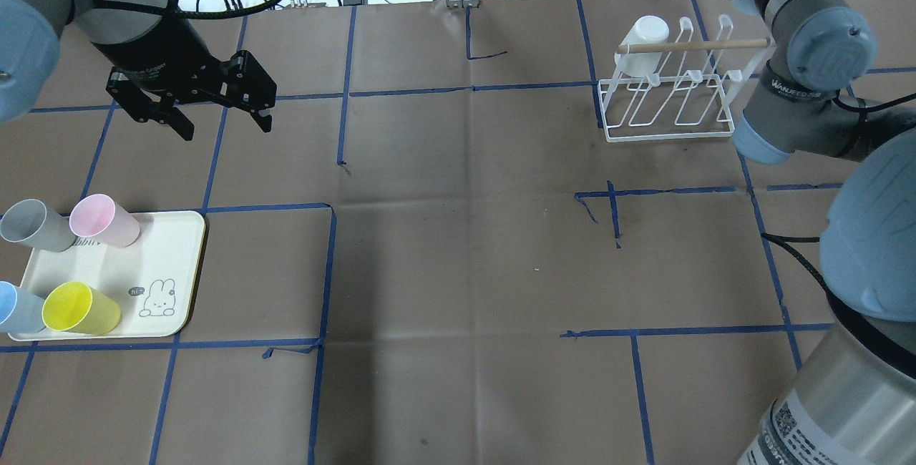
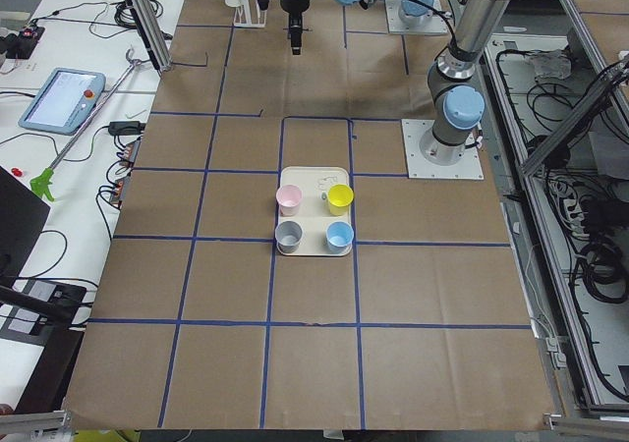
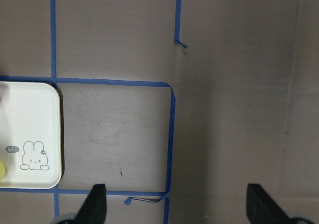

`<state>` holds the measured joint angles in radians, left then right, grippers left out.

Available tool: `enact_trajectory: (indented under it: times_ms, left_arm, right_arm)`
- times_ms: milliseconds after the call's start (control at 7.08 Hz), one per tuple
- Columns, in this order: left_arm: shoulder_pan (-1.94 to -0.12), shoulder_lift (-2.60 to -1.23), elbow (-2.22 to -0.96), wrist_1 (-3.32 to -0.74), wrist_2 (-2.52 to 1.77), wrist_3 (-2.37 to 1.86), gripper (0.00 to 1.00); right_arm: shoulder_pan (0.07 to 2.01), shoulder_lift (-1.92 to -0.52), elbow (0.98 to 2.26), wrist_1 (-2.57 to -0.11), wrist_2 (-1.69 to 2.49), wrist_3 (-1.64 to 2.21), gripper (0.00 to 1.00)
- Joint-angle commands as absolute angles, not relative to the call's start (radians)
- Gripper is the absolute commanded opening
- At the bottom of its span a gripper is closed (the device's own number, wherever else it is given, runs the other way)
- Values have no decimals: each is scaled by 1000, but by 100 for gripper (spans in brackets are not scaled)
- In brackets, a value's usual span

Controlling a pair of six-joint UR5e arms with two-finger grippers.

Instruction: Transfer IKEA cup to right arm and place on rack

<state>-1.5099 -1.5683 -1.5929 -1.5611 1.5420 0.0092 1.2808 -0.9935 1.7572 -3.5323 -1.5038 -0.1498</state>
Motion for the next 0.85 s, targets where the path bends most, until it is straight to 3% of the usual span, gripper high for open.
enact_trajectory:
  times_ms: [0,424,565,707]
  left_arm:
    - [-1516,-1571,-1620,-1529,1542,-20,100]
    - [-1532,-1575,-1623,-1513,1580,-23,100]
    - [-1534,-1577,-1621,-1509,1580,-28,100]
    - [-1534,-1575,-1620,-1508,1578,-31,100]
  right_arm:
    - [1295,-980,1778,-3550,-1502,-144,10]
    - [1293,-980,1827,-3550,-1497,-146,11]
    - [1293,-982,1842,-3550,-1494,-146,16]
    - [1293,-991,1841,-3550,-1490,-149,68]
